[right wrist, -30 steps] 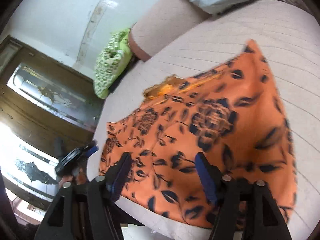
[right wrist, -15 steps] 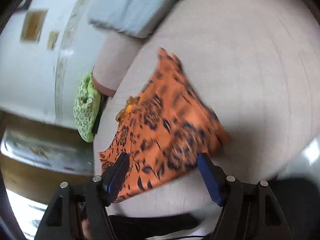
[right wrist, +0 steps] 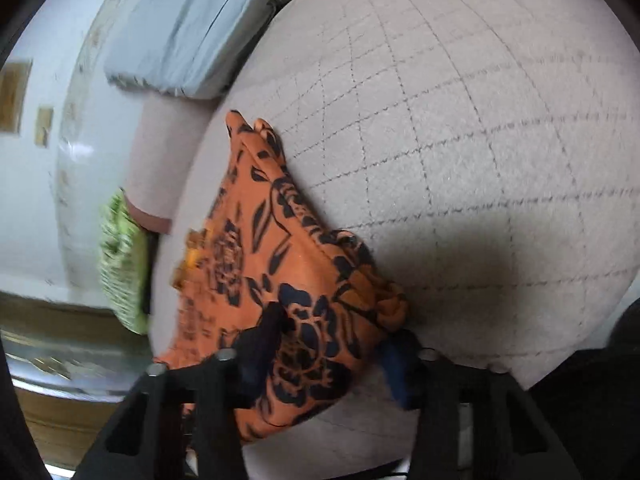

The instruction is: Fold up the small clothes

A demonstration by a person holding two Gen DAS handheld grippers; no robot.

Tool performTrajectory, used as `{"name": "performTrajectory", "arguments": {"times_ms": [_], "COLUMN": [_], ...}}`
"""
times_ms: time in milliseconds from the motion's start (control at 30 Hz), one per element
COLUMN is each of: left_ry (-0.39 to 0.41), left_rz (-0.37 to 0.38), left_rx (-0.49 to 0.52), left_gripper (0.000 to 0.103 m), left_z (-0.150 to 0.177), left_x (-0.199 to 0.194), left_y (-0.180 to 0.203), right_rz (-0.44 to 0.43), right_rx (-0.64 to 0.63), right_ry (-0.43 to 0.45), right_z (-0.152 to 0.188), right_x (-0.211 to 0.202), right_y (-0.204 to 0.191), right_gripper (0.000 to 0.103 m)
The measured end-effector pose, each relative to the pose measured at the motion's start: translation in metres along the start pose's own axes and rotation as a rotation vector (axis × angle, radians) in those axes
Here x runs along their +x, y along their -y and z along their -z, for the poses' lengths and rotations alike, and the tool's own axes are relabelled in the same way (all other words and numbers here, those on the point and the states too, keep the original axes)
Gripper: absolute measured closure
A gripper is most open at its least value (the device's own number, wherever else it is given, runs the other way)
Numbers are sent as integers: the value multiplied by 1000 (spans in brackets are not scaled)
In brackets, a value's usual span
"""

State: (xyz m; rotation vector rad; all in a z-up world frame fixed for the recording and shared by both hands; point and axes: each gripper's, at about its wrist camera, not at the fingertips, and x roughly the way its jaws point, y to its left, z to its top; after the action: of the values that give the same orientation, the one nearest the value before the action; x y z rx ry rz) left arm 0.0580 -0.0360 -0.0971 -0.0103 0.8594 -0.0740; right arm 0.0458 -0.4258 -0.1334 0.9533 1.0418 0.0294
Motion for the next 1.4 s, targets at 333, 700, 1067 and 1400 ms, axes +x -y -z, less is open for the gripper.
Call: {"name": "performTrajectory", "arguments": {"times_ms": [333,700,1067,1400], "left_ry": [-83,-10,9,121], "left_rz": [-63,-21,3,-118], "left_rx": [175,83,-159,-504], "left_gripper": [25,28,40,40], "left_z": [22,12,2,36], "left_x": [31,7,-30,-94], "left_y": [20,5,-78,-220], "right_rz": [56,93,112,-57], "right_rx": [-41,-79,-687,-1210], "right_ry": [9,3,178,-50], "right_z": [-3,-5,62,261], "right_x": [8,14,-18,74], "right_y": [-25,-24,-199,-323], "right_gripper": [81,79,91,98]}}
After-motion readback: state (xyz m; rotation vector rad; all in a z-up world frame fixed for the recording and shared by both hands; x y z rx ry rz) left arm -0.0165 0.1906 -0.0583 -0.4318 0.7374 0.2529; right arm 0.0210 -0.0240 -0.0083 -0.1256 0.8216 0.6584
